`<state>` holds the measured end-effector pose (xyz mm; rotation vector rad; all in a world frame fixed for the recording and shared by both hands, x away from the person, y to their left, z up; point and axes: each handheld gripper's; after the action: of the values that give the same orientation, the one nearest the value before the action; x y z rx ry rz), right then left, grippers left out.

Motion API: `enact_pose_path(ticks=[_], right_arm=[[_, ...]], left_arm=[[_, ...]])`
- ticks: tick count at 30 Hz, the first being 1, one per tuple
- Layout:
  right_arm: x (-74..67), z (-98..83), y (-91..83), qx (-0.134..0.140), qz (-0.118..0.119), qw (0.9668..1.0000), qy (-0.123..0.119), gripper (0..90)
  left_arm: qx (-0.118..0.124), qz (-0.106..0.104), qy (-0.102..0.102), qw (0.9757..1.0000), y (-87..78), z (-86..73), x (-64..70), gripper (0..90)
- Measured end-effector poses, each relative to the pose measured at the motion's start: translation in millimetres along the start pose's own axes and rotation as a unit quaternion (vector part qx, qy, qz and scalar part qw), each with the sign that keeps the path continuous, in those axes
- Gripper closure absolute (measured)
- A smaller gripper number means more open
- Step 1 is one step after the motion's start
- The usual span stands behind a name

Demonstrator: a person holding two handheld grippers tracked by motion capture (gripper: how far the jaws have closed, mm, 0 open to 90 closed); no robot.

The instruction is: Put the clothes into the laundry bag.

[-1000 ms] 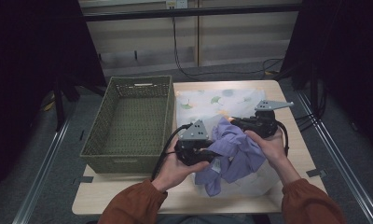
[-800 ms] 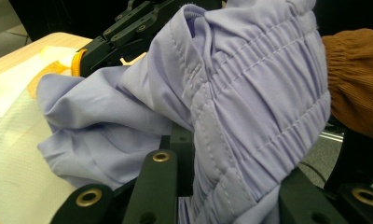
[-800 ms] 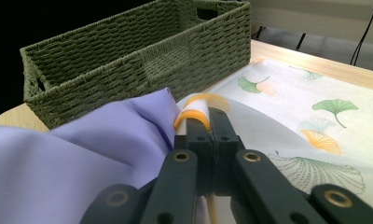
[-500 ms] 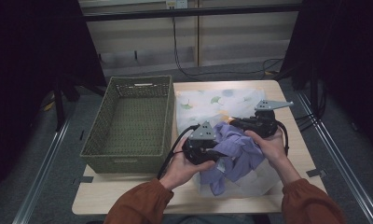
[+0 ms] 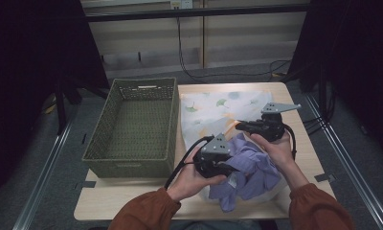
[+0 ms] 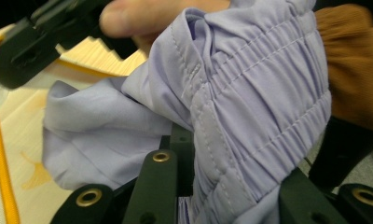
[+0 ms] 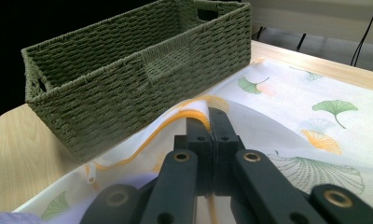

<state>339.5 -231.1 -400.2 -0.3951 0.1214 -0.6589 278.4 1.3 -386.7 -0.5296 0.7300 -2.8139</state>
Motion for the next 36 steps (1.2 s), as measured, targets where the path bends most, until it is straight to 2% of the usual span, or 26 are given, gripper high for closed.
enact_pose_path(ticks=[2, 4, 9, 11, 14, 17, 23, 28, 30, 33, 36], right_arm=[[-1.0, 0.7, 0.3, 0.0, 0.002, 1.0, -0.001, 89.5], [-0.9, 0.9, 0.2, 0.0, 0.002, 1.0, -0.003, 89.5], [0.5, 0.5, -0.2, 0.001, 0.002, 1.0, -0.001, 89.5], [0.4, 0.7, -0.5, 0.0, -0.002, 1.0, 0.0, 89.5], [-0.7, 1.4, -0.2, -0.002, 0.0, 1.0, -0.002, 89.5], [-0.9, 1.2, 0.5, -0.002, 0.002, 1.0, -0.003, 89.5], [0.2, 1.3, -1.0, 0.0, 0.0, 1.0, -0.003, 89.5], [-0.3, 1.7, -1.8, 0.001, -0.001, 1.0, -0.002, 89.5], [0.2, 1.8, -2.4, 0.001, -0.001, 1.0, -0.003, 89.5], [0.5, 2.1, -3.3, 0.002, -0.002, 1.0, -0.003, 89.5], [0.9, 2.6, -4.9, 0.004, -0.003, 1.0, -0.002, 89.5]], left_arm=[[0.001, 0.011, -0.019, 0.9998, 3.1, -2.7, -9.5, 76.5], [-0.002, 0.029, -0.024, 0.9993, 3.4, -4.0, -18.2, 76.6], [0.0, 0.046, -0.049, 0.9977, 4.2, -3.8, -34.3, 76.6], [-0.006, 0.057, -0.047, 0.9972, 6.8, -3.7, -36.2, 76.6], [-0.008, 0.062, -0.049, 0.9968, 10.8, -5.7, -39.1, 76.5], [-0.012, 0.068, -0.059, 0.9959, 13.4, -8.4, -43.7, 76.5], [-0.019, 0.084, -0.06, 0.9945, 14.2, -9.4, -47.6, 76.4], [-0.018, 0.08, -0.074, 0.9939, 17.8, -10.2, -54.0, 76.2], [-0.023, 0.09, -0.073, 0.993, 19.0, -10.0, -55.0, 76.2], [-0.022, 0.088, -0.078, 0.9928, 20.9, -8.9, -57.9, 76.2], [-0.024, 0.093, -0.072, 0.9928, 22.7, -6.2, -58.1, 76.2]])
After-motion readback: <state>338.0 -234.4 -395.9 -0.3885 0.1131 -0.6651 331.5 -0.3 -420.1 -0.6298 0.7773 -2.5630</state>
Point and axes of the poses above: each handheld gripper's, and its own axes: y roughly forward along the jaws, z roughly out of its top, x roughly to its right, and after that the axes turned 13 degrees about -y, right-handed
